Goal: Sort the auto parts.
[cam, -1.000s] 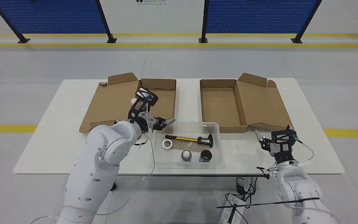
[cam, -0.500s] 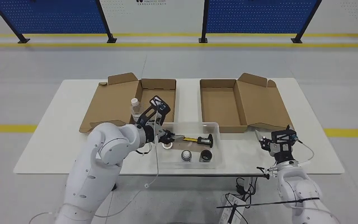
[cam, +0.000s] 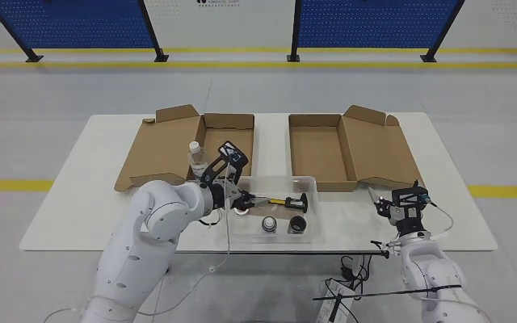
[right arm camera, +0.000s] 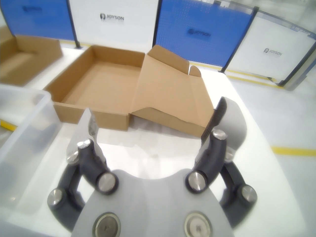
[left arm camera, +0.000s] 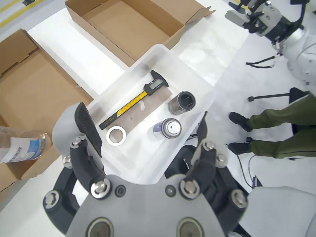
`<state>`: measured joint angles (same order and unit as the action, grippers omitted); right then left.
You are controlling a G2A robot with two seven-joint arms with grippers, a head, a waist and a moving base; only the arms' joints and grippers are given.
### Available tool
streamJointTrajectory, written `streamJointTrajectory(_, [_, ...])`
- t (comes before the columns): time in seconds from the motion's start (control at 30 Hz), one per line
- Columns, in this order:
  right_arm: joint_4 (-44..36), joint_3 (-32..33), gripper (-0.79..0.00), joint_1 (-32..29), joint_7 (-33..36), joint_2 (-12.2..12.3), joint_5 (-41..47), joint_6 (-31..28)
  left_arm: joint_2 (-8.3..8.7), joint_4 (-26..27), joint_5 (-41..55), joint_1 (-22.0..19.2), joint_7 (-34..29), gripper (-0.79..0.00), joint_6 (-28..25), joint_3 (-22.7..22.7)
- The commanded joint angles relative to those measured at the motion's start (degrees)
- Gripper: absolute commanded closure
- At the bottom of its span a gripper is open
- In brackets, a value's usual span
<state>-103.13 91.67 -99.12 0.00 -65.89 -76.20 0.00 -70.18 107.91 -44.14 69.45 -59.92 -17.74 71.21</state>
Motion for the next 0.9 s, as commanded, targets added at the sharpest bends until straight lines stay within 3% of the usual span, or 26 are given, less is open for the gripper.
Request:
streamJointTrajectory(0.0, [0.0, 0.0, -0.785, 0.0, 0.0, 0.0, 0.0, 0.0, -0.18, 0.3, -0.6, 0.1, 0.9, -0.785, 2.3, -1.8])
streamJointTrajectory(0.3, [0.0, 0.0, -0.785, 0.0, 0.0, 0.0, 0.0, 0.0, -1.66, -1.8, -1.4, -2.1, 1.9, -0.785, 13.0, -11.6])
streamJointTrajectory(0.87, [0.0, 0.0, -0.785, 0.0, 0.0, 0.0, 0.0, 0.0, -2.45, -8.5, 0.9, -5.8, -7.1, -0.785, 23.4, -15.7])
